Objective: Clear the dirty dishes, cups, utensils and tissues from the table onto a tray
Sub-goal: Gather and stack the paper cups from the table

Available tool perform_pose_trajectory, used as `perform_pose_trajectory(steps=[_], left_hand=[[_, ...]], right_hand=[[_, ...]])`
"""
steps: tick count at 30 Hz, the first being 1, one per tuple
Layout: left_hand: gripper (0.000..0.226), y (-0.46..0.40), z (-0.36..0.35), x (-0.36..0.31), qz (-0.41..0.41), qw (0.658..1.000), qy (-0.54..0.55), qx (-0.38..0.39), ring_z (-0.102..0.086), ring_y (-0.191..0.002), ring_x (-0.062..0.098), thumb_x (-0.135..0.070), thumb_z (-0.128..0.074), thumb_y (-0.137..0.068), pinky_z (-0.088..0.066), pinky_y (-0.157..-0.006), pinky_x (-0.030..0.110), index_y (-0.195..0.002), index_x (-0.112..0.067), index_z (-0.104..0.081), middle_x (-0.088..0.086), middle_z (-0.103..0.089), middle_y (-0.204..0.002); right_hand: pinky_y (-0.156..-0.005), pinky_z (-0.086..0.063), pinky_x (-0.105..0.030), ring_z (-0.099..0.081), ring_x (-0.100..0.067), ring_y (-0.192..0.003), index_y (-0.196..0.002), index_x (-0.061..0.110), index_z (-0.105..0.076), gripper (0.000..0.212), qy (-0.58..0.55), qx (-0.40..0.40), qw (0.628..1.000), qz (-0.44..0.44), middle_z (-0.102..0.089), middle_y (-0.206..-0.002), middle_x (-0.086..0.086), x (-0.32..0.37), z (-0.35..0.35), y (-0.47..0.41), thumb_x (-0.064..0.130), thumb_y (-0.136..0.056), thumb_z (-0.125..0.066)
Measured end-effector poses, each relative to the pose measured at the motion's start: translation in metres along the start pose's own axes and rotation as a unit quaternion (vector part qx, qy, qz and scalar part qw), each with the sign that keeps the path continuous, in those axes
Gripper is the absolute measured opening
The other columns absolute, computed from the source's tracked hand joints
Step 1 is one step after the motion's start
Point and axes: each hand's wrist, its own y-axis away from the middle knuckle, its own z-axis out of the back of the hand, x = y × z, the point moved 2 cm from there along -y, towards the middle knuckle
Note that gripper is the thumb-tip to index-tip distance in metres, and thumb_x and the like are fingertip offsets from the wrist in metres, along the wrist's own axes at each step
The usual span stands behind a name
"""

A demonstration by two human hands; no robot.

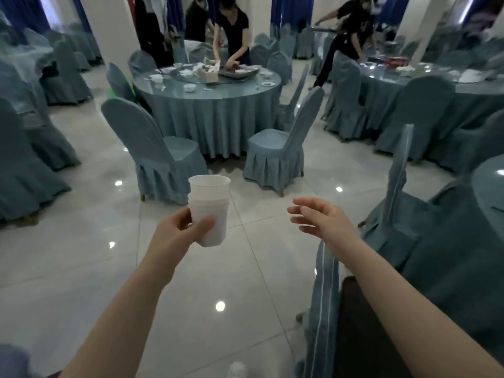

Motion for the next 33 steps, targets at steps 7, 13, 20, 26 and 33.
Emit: perform_pose_trajectory(steps=[7,13,20,26,33], left_hand=[[0.038,-0.175,-0.023,-0.017,-0.027,0.997,-0.013,0.067,-0.068,-0.091,0.007,-0.046,-0.084,-0.061,-0.05,-0.081,0.03,-0.095,-0.04,-0.068,-0.013,-0.073,-0.099],[0.045,-0.304,-0.086,-0.027,-0.039,0.989,0.001,0.14,-0.068,-0.092,0.007,-0.05,-0.071,-0.059,-0.053,-0.074,0.025,-0.102,-0.036,-0.066,-0.011,-0.073,-0.1],[0.041,-0.447,-0.194,-0.031,-0.046,0.955,0.015,0.293,-0.069,-0.095,0.011,-0.048,-0.072,-0.065,-0.052,-0.081,0.033,-0.103,-0.034,-0.068,-0.011,-0.073,-0.103],[0.018,-0.542,-0.292,-0.033,-0.054,0.925,-0.031,0.374,-0.067,-0.078,0.003,-0.036,-0.072,-0.08,-0.052,-0.069,0.026,-0.096,-0.035,-0.066,-0.02,-0.072,-0.086],[0.035,-0.592,-0.438,-0.047,-0.047,0.866,-0.03,0.498,-0.065,-0.098,0.01,-0.035,-0.07,-0.079,-0.049,-0.08,0.026,-0.112,-0.029,-0.062,-0.011,-0.071,-0.103]], right_hand=[[-0.085,-0.055,-0.032,-0.069,-0.015,-0.095,-0.11,0.019,-0.064,0.019,-0.032,-0.093,0.995,-0.003,-0.073,-0.102,0.003,-0.004,0.03,-0.132,0.014,-0.096,-0.052],[-0.078,-0.056,-0.026,-0.07,-0.013,-0.092,-0.109,0.021,-0.065,0.021,-0.055,-0.195,0.979,-0.016,-0.073,-0.101,0.005,-0.007,0.069,-0.208,0.013,-0.096,-0.051],[-0.083,-0.054,-0.032,-0.069,-0.016,-0.093,-0.104,0.021,-0.066,0.018,-0.046,-0.349,0.936,-0.017,-0.073,-0.102,0.002,-0.007,0.147,-0.277,0.011,-0.095,-0.053],[-0.072,-0.055,-0.028,-0.07,-0.018,-0.09,-0.105,0.018,-0.065,0.017,-0.068,-0.466,0.882,-0.027,-0.074,-0.099,0.003,-0.018,0.195,-0.305,0.011,-0.095,-0.054],[-0.079,-0.053,-0.031,-0.069,-0.017,-0.092,-0.106,0.02,-0.066,0.018,-0.073,-0.584,0.807,-0.043,-0.074,-0.1,0.002,-0.03,0.29,-0.305,0.012,-0.096,-0.054]])
